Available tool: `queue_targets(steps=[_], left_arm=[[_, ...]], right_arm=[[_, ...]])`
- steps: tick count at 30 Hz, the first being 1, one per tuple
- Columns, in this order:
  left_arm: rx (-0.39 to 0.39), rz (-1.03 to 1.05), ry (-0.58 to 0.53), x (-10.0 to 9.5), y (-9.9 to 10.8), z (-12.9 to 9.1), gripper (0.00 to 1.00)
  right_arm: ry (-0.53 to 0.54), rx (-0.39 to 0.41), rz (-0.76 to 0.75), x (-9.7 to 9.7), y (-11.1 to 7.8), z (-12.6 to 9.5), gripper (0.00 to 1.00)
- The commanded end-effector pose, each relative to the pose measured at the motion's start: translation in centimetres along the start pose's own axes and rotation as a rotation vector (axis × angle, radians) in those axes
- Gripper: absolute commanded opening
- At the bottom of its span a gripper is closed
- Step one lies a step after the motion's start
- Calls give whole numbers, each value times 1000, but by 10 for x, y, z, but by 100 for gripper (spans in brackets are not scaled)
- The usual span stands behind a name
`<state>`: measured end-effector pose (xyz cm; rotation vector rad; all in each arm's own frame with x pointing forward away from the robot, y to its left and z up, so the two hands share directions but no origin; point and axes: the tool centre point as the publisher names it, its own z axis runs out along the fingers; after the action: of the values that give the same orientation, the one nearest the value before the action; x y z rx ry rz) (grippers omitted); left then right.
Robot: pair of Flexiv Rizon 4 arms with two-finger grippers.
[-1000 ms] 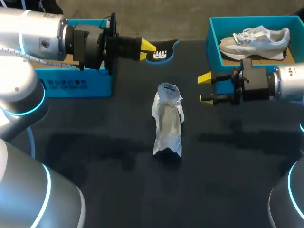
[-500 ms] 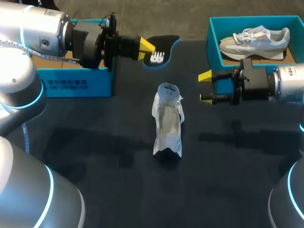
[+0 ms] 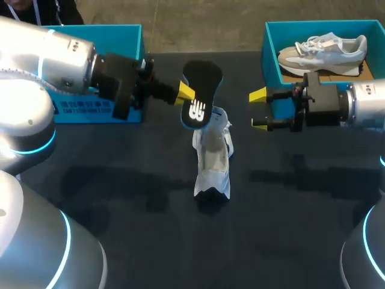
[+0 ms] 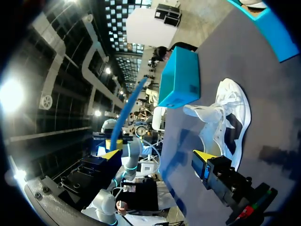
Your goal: Take the shoe out of the shoebox, open the shoe tongue, remove and reinsert the insole, then place the shoe into the shoebox
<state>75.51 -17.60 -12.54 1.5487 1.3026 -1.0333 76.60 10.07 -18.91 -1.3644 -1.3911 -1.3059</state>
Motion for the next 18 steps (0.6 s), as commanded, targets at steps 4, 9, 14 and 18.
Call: queue_targets(steps=[4, 9, 14, 18], left_arm=[[-50, 58, 31, 28, -13, 14, 0], [-67, 102, 57, 40, -15, 25, 0], [-78, 132, 34, 42, -12, 36, 0], [-86, 156, 10, 37, -7, 44, 0]], right_arm=[[-24, 14, 9, 11, 1, 3, 100], [-19, 43, 24, 14, 0, 10, 100], [-14, 68, 29, 16, -1, 19, 100], [-14, 81, 40, 14, -3, 24, 100]])
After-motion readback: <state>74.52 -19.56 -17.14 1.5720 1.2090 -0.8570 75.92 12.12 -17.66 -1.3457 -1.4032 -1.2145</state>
